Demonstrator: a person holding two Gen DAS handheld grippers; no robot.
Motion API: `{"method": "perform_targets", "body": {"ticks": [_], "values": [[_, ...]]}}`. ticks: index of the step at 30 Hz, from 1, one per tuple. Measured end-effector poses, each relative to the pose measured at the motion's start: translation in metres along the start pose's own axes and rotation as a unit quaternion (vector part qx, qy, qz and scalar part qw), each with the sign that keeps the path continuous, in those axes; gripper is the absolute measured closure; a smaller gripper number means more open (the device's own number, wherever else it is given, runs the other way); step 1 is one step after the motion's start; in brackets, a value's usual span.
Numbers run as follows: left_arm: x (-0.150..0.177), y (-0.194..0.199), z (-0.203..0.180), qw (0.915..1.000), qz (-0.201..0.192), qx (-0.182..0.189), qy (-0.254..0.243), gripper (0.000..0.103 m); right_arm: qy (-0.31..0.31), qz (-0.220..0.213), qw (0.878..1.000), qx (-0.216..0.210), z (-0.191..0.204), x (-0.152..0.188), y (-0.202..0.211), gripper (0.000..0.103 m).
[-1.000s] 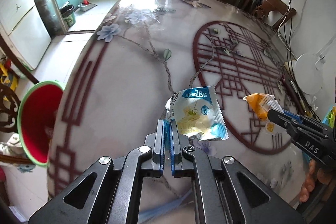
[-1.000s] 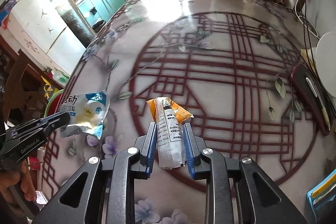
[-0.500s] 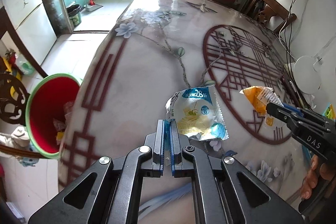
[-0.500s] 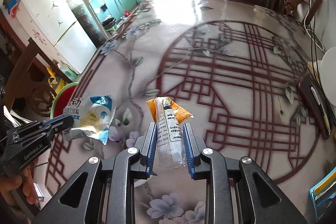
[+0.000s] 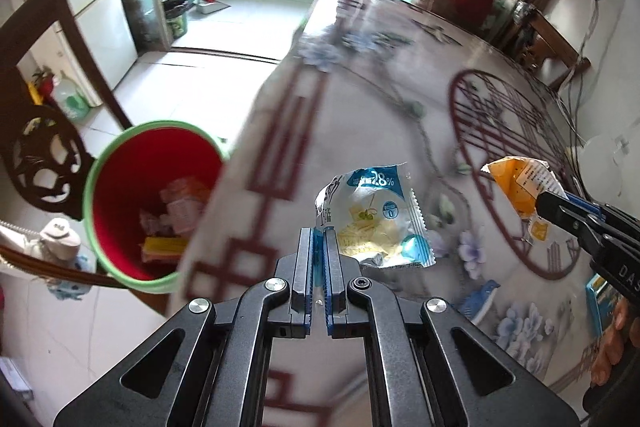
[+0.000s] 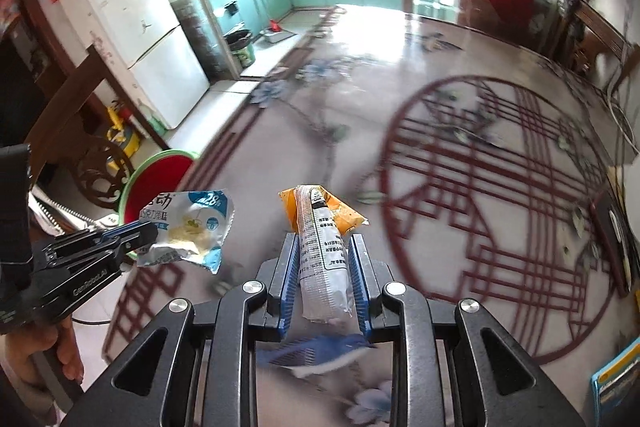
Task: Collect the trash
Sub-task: 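Carry the snack bag and snack wrapper over the red bucket, then open both grippers over the bucket to drop the snack bag and wrapper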
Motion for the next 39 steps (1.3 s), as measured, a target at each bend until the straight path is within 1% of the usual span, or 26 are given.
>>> {"method": "perform_targets", "body": {"ticks": [9, 14, 21, 26, 30, 39], "values": [[-0.009, 0.008, 0.081, 0.9991, -0.01, -0.023, 0.034, 0.099, 0.045, 0.001, 0.999, -0.027, 0.096, -0.02, -0.025, 0.081], [-0.01, 0.008, 0.123, 0.9987, -0.005, -0.032, 0.039, 0.099, 0.056, 0.005, 0.998, -0.037, 0.145, -0.026, -0.04, 0.081], [-0.011, -0.001, 0.173, 0.9982, 0.004, -0.042, 0.043, 0.099, 0.068, 0.013, 0.997, -0.044, 0.196, -0.034, -0.066, 0.081], [-0.011, -0.015, 0.202, 0.9973, 0.021, -0.055, 0.045, 0.099, 0.078, 0.024, 0.995, -0.049, 0.226, -0.039, -0.089, 0.081], [-0.013, -0.026, 0.219, 0.9966, 0.027, -0.062, 0.047, 0.099, 0.081, 0.033, 0.995, -0.052, 0.241, -0.043, -0.106, 0.081], [-0.016, -0.049, 0.234, 0.9959, 0.048, -0.06, 0.047, 0.099, 0.087, 0.055, 0.993, -0.053, 0.263, -0.048, -0.139, 0.081]]}}
Point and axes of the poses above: each gripper's, at about its wrist camera, not at the fingertips, and y roughly against the way its jaws point, z to its left, x to its underside, the point moved 7 cm from there along -y, roughly the way its jaws point, and after that the axes turned 8 degrees about -z, right-handed, at the moved point
